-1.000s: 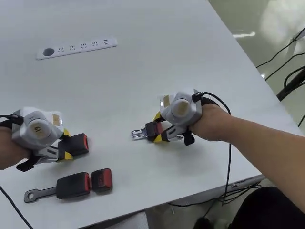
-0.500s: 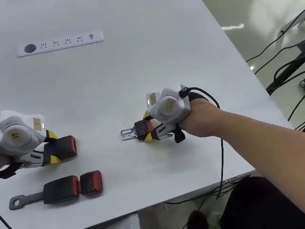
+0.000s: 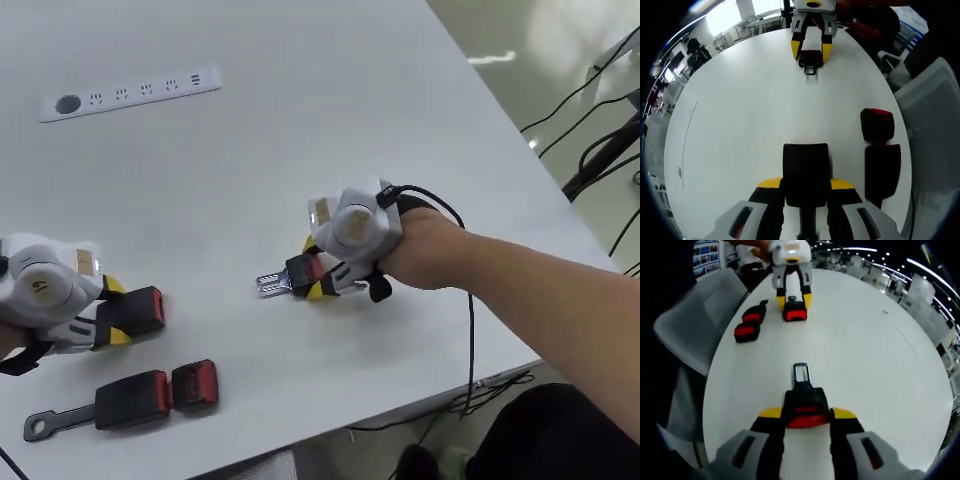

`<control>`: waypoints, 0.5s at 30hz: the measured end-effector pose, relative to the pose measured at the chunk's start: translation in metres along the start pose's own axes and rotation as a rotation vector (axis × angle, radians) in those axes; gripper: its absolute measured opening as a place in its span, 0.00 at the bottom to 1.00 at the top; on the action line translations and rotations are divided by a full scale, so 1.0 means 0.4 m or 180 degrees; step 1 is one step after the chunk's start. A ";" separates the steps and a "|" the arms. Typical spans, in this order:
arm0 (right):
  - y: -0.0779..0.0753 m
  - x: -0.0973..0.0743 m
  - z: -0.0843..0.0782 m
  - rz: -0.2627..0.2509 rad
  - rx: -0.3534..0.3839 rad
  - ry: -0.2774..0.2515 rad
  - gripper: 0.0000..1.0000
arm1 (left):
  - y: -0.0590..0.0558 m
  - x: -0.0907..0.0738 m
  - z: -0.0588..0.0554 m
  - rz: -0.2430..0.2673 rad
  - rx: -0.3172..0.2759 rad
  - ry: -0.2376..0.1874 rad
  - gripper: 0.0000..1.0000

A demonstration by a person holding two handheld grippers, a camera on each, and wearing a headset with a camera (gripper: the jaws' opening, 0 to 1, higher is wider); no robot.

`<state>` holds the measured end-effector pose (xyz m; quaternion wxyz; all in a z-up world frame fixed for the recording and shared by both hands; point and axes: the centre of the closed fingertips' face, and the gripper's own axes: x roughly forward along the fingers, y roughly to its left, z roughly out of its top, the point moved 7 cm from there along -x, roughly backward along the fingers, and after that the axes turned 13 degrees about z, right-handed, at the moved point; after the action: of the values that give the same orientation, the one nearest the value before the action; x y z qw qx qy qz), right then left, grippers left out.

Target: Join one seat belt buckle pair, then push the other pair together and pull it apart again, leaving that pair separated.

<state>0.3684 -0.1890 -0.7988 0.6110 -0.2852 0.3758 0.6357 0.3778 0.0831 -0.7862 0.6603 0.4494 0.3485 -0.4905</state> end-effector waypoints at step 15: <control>0.006 0.028 0.042 -0.0040 0.0002 0.0026 0.34 | 0.000 0.000 0.001 0.0001 0.0007 0.0006 0.33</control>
<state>0.3665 -0.1689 -0.7983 0.6136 -0.2900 0.3766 0.6306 0.3779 0.0827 -0.7862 0.6595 0.4507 0.3486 -0.4904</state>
